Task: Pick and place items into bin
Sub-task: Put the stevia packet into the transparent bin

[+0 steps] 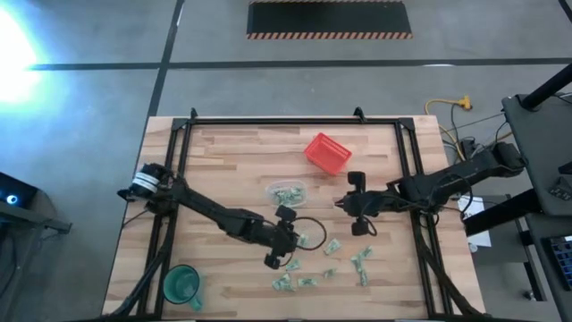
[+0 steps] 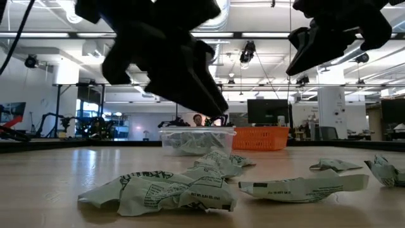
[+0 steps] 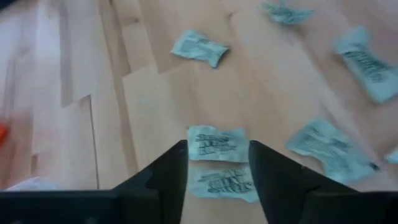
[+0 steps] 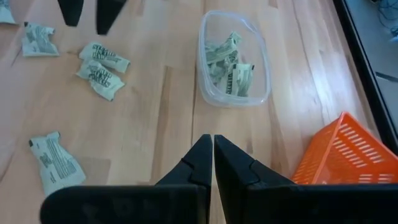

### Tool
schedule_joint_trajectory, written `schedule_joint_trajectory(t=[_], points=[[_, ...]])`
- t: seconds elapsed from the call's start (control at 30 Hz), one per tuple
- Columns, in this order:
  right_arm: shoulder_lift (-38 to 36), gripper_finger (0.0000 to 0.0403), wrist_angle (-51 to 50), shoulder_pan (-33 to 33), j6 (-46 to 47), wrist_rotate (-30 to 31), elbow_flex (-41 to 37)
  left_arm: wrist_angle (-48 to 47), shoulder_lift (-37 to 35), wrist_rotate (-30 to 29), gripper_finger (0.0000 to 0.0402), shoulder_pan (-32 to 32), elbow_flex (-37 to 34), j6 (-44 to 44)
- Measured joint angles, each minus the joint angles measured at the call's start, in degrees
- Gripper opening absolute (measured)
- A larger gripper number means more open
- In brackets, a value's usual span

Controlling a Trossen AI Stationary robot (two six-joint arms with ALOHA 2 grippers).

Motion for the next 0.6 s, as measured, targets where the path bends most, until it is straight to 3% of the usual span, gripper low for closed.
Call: schedule_joint_trajectory(t=[0.13, 0.3, 0.6], points=[[0.23, 0.0009, -0.42, 0.0, 0.59, -0.04, -0.36, -1.28, 1.35, 0.29, 0.0199, 1.21, 1.3, -3.79], [0.26, 0.0008, -0.3, 0.0, 1.13, -0.09, -0.36, -3.26, 1.71, 4.65, 0.0239, 2.85, 1.51, -8.96], [0.23, 0.0008, -0.31, 0.0, 1.5, -0.23, -0.36, -4.2, 1.84, 6.51, 0.0263, 4.2, 1.17, -13.26]])
